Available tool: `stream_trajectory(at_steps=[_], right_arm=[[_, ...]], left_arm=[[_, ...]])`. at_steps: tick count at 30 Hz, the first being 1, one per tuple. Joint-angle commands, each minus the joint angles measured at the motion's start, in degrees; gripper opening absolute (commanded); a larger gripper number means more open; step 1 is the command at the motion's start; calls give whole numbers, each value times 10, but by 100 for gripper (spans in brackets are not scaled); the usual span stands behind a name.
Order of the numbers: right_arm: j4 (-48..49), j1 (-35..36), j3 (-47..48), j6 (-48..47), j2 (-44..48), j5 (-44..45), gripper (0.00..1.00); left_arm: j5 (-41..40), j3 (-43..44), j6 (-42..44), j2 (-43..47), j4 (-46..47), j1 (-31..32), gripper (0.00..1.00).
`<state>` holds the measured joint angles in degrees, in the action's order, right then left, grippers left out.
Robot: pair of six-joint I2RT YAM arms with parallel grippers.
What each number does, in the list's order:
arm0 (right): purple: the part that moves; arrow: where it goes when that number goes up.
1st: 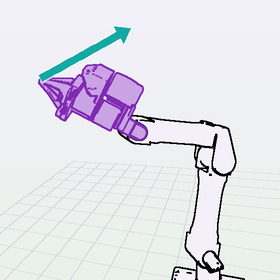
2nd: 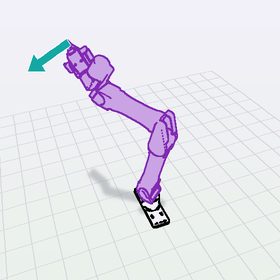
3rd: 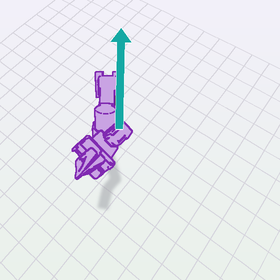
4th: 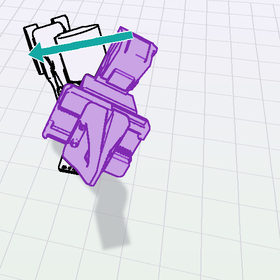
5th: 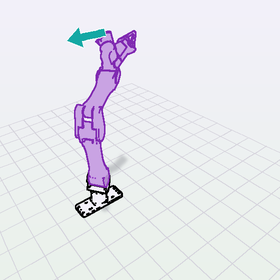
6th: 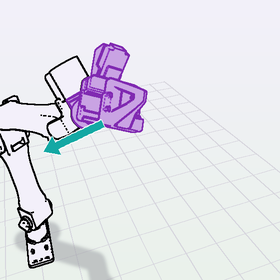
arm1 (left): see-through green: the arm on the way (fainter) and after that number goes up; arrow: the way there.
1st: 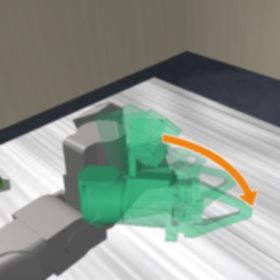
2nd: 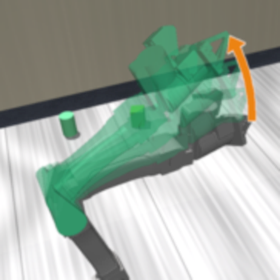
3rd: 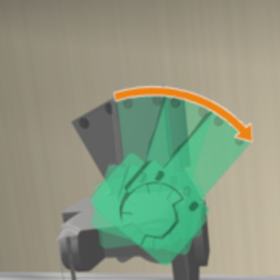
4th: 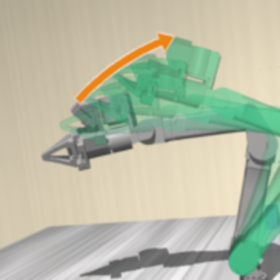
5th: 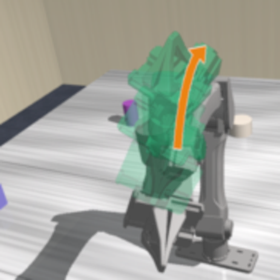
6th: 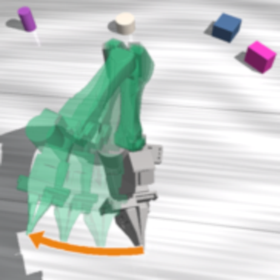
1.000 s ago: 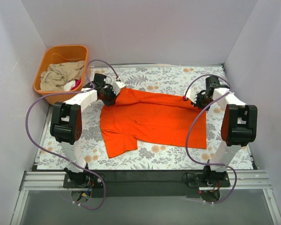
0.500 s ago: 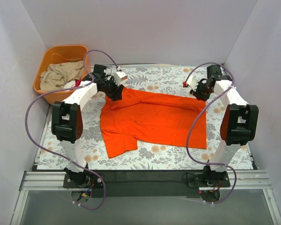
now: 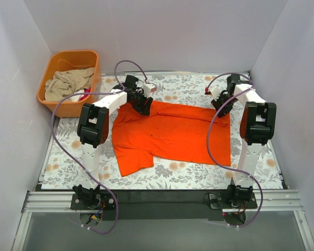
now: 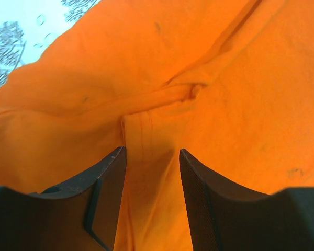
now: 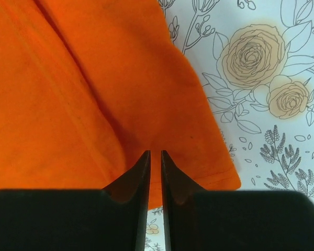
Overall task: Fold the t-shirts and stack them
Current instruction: Fold the tshirt
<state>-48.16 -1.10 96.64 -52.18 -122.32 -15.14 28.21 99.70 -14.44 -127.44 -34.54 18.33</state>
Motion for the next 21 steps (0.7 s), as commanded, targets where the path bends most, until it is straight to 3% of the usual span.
stream_trajectory(at_steps=[1, 14, 21], right_arm=[[-25, -1, 0, 15, 16, 2, 17], [-28, -4, -8, 9, 15, 7, 18], [-31, -5, -2, 7, 12, 16, 19]], left_arm=[[-7, 28, -16, 13, 4, 9, 43], [-29, 45, -28, -4, 22, 14, 42], [10, 45, -5, -8, -14, 21, 26]])
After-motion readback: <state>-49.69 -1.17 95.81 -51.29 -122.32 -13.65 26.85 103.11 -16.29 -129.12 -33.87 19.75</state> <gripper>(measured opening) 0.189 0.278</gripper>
